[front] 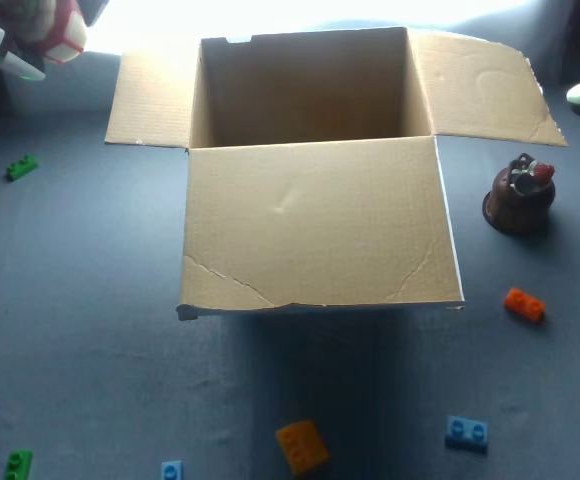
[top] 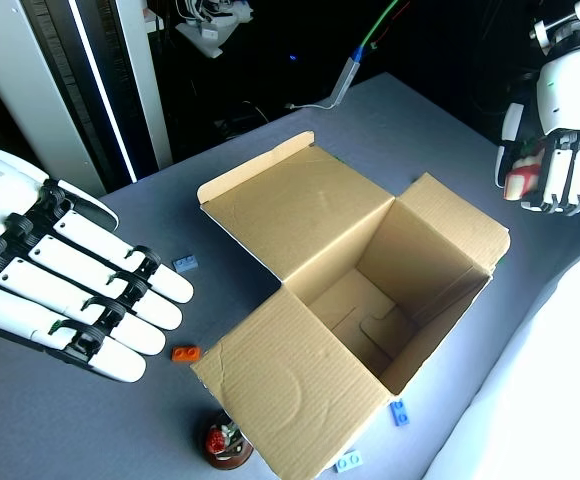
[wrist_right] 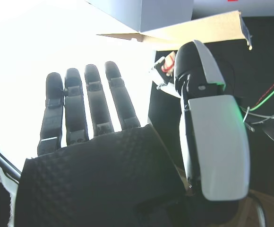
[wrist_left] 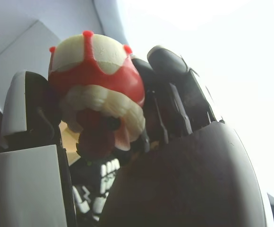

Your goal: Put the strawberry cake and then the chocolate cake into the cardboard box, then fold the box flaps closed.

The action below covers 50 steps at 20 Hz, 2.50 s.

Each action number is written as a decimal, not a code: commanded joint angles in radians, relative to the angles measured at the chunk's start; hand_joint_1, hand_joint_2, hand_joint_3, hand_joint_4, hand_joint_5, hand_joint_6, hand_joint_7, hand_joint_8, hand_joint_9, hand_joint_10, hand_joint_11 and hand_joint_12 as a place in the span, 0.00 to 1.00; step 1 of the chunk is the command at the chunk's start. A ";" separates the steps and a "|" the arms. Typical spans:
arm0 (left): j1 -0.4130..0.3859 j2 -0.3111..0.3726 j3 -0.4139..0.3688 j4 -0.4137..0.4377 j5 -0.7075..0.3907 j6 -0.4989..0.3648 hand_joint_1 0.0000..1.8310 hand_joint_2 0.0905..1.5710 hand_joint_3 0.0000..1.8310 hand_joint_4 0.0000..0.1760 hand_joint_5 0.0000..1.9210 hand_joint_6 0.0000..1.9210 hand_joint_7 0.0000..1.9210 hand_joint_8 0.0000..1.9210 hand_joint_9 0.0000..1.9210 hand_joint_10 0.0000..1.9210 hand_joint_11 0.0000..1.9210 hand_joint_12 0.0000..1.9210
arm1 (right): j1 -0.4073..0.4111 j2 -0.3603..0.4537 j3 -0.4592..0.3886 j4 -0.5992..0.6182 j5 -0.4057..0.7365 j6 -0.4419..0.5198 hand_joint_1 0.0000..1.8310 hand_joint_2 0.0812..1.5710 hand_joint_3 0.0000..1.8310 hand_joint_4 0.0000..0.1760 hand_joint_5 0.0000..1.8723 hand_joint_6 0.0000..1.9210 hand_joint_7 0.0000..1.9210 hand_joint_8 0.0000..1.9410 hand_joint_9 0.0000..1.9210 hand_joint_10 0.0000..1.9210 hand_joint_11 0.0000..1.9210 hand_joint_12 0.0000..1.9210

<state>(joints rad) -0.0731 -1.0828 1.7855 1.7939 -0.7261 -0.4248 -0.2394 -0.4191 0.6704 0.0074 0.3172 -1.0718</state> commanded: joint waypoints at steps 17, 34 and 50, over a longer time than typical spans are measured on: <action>-0.070 -0.040 -0.126 0.036 -0.179 -0.120 0.71 0.83 0.00 0.00 0.33 0.73 0.29 0.89 0.31 0.91 0.22 1.00 | 0.013 0.011 0.000 0.007 0.120 -0.001 0.17 0.72 0.00 0.00 0.11 0.00 0.10 0.00 0.09 0.01 0.00 0.18; -0.089 -0.227 -0.125 0.214 -0.181 -0.136 0.70 0.83 0.00 0.00 0.32 0.73 0.28 0.90 0.30 0.92 0.20 1.00 | 0.015 0.009 0.000 0.007 0.130 -0.001 0.16 0.73 0.00 0.00 0.11 0.00 0.10 0.00 0.09 0.00 0.00 0.20; -0.039 -0.342 0.005 0.309 -0.128 -0.099 0.58 0.66 0.00 0.00 0.27 0.16 0.28 0.20 0.23 0.49 0.15 0.74 | 0.015 0.007 0.001 0.007 0.136 -0.001 0.12 0.75 0.00 0.00 0.08 0.00 0.07 0.00 0.06 0.00 0.00 0.14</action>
<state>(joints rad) -0.1059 -1.4311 1.7885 2.1658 -0.8944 -0.5312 -0.2390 -0.4213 0.6704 0.0074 0.3340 -1.0721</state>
